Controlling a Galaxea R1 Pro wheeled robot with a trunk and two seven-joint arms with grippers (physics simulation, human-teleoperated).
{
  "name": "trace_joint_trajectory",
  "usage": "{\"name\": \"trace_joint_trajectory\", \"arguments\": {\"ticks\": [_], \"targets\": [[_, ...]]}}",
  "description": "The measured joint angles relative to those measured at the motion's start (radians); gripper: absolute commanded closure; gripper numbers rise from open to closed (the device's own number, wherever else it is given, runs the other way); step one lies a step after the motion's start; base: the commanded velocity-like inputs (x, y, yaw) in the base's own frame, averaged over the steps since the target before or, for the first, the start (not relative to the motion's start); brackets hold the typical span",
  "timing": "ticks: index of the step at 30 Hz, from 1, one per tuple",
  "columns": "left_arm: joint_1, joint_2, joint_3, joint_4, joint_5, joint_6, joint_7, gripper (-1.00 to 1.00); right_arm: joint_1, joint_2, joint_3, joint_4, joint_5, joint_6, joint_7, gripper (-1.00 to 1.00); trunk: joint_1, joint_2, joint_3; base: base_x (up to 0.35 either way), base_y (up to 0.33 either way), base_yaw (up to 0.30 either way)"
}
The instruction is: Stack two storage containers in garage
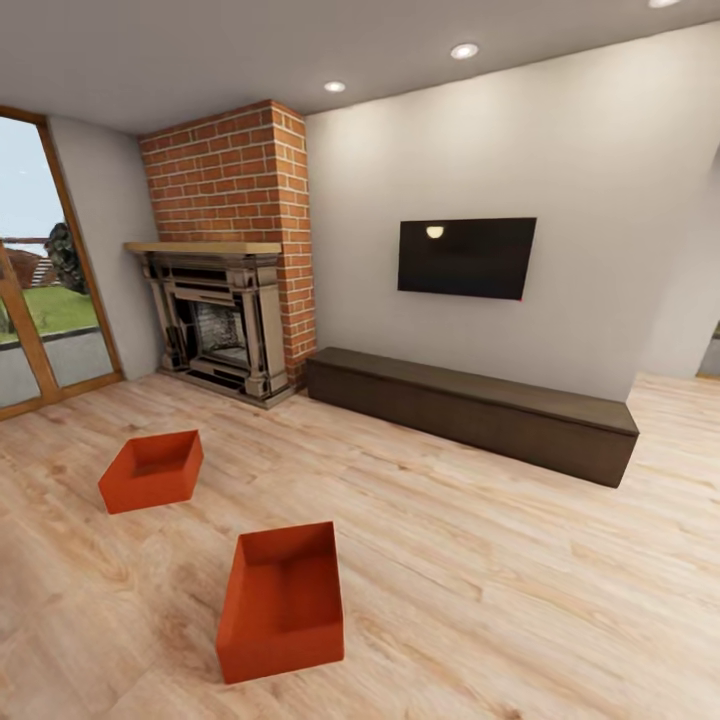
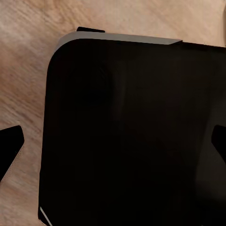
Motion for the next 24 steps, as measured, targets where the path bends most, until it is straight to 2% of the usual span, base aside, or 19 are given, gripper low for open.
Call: {"name": "trace_joint_trajectory", "arguments": {"ticks": [12,24], "targets": [[0.0,0.0,0.0,0.0,-0.001,-0.001,0.0,-1.0,0.0,0.001,0.001,0.0,0.0,0.0,0.0,-1.0,0.0,0.0,0.0,0.301,0.0,0.03],[0.0,0.002,0.001,0.0,0.007,-0.001,0.0,-1.0,0.0,0.001,0.0,0.0,0.0,-0.001,0.0,-1.0,0.001,0.0,0.0,0.038,0.0,0.246]]}}
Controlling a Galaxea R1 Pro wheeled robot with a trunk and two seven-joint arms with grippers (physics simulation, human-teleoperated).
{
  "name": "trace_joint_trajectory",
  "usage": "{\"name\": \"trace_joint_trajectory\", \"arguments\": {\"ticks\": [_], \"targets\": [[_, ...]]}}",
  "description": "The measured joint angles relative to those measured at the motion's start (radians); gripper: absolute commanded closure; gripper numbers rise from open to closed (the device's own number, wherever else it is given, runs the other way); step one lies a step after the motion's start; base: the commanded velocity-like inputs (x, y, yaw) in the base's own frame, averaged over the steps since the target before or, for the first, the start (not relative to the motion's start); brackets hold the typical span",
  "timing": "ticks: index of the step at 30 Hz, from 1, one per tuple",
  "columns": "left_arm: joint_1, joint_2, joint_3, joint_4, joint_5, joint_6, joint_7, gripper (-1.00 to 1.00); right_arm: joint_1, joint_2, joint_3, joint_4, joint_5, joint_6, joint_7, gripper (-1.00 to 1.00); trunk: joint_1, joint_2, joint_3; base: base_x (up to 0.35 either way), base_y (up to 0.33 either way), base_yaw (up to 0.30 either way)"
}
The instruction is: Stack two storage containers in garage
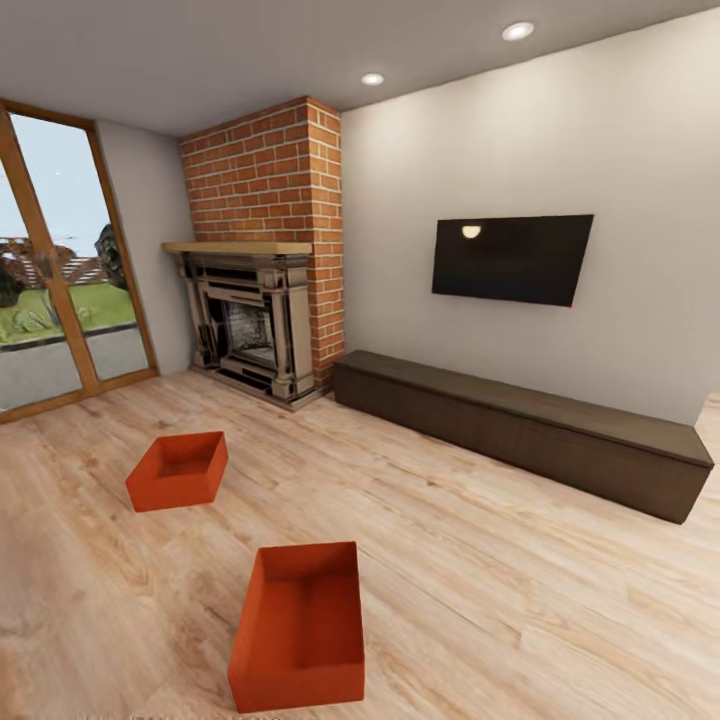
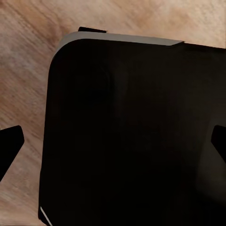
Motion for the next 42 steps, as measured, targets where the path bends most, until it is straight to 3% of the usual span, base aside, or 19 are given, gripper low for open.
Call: {"name": "trace_joint_trajectory", "arguments": {"ticks": [28,42], "targets": [[0.0,-0.001,0.0,0.0,0.001,0.001,0.0,-1.0,0.0,0.0,0.0,0.0,0.0,0.001,0.0,-1.0,0.0,0.0,0.0,0.045,0.064,0.022],[0.0,0.0,0.0,0.0,-0.005,0.001,0.0,-1.0,0.0,0.0,0.001,0.0,0.0,0.001,0.0,-1.0,-0.001,0.0,0.0,0.286,0.0,0.0]]}}
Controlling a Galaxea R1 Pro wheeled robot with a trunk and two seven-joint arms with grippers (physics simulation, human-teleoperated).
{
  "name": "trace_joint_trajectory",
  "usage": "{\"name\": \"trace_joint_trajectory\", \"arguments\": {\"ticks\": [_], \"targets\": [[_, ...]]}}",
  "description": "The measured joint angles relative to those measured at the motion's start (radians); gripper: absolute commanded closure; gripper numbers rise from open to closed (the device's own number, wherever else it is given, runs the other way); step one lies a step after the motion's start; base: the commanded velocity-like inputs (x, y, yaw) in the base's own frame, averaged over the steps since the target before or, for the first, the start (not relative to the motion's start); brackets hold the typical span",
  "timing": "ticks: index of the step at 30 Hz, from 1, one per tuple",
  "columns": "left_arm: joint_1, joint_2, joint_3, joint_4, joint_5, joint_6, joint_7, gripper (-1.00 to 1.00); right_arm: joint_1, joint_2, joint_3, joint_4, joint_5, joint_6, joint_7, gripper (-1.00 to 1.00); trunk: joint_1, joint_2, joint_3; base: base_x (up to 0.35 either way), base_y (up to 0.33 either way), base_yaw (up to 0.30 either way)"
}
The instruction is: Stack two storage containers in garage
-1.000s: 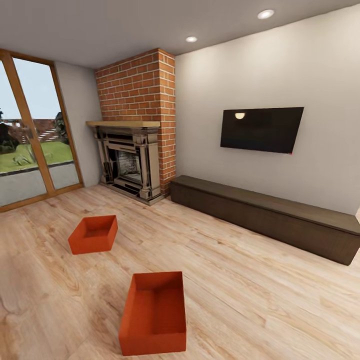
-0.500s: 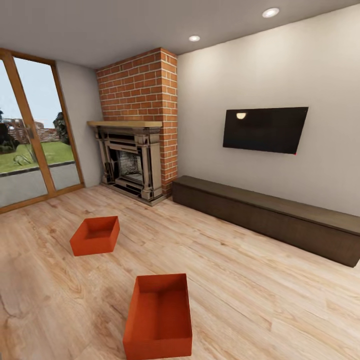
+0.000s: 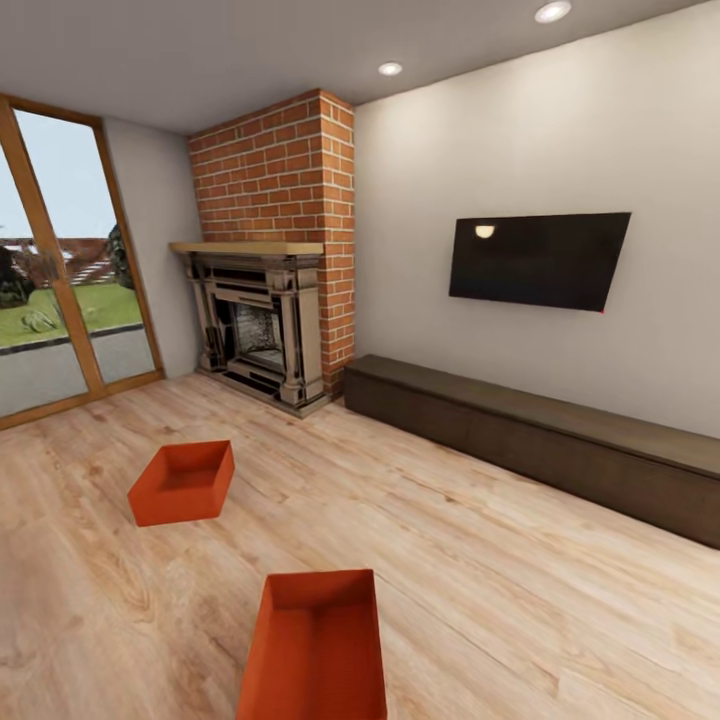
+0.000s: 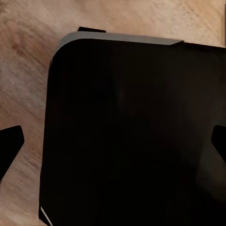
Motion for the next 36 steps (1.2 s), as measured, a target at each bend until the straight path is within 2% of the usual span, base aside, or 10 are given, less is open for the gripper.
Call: {"name": "trace_joint_trajectory", "arguments": {"ticks": [13,19,27,36], "targets": [[0.0,0.001,0.0,0.0,0.004,0.0,0.0,-1.0,0.0,0.0,0.0,0.0,0.0,0.0,0.0,-1.0,0.0,0.0,0.0,0.28,0.0,0.0],[0.0,0.001,0.001,0.0,0.006,-0.001,0.0,-1.0,0.0,0.0,0.0,0.0,0.0,0.0,0.0,-1.0,0.001,0.0,0.0,0.05,0.004,0.0],[0.0,0.0,0.001,0.0,0.008,-0.001,0.0,-1.0,0.0,0.0,0.0,0.0,0.0,0.0,0.0,-1.0,0.001,0.0,0.0,0.002,0.185,0.0],[0.0,0.0,0.001,0.0,0.008,0.0,0.0,-1.0,0.0,0.0,0.0,0.0,0.0,0.0,0.0,-1.0,0.001,0.0,0.0,0.0,0.017,0.0]]}}
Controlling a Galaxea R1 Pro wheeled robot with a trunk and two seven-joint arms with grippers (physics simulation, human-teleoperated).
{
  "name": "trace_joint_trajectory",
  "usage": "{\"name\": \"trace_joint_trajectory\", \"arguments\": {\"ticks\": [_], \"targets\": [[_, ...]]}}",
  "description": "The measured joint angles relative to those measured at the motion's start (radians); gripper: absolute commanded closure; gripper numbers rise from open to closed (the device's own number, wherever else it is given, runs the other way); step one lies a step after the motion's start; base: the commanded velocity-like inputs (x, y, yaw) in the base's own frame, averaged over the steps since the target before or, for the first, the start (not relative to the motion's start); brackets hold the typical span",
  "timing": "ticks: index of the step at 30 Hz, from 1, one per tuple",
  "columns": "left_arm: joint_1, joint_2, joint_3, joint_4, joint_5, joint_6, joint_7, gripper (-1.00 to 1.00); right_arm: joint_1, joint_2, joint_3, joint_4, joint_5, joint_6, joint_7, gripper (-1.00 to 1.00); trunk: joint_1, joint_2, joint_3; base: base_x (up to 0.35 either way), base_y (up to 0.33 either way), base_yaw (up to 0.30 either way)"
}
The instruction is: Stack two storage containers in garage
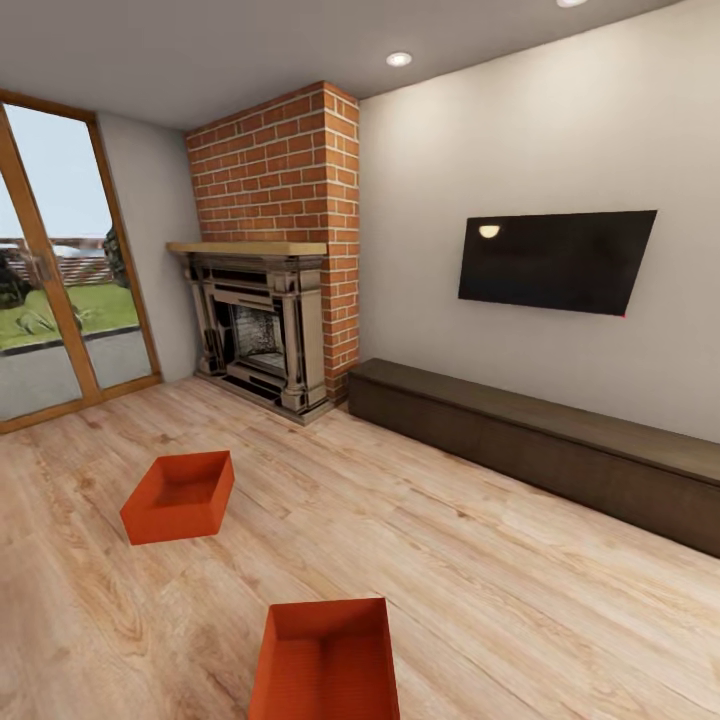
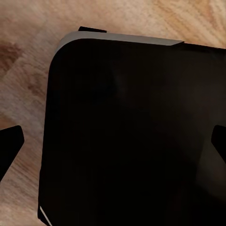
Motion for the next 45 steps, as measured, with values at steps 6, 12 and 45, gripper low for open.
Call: {"name": "trace_joint_trajectory", "arguments": {"ticks": [6,12,45], "targets": [[0.0,0.0,0.0,0.0,0.0,0.0,0.0,-1.0,0.0,0.0,0.0,0.0,0.0,0.0,0.0,-1.0,0.0,0.0,0.0,0.082,0.001,0.0],[0.0,0.001,0.0,0.0,-0.001,-0.001,0.0,-1.0,0.0,0.0,0.0,0.0,0.0,0.0,0.0,-1.0,0.0,0.0,0.0,0.136,0.0,0.0],[0.0,0.0,0.001,0.0,0.002,-0.001,0.002,-1.0,0.0,0.0,0.0,0.0,0.0,0.0,0.0,-1.0,0.0,0.0,0.0,0.051,0.061,0.0]]}}
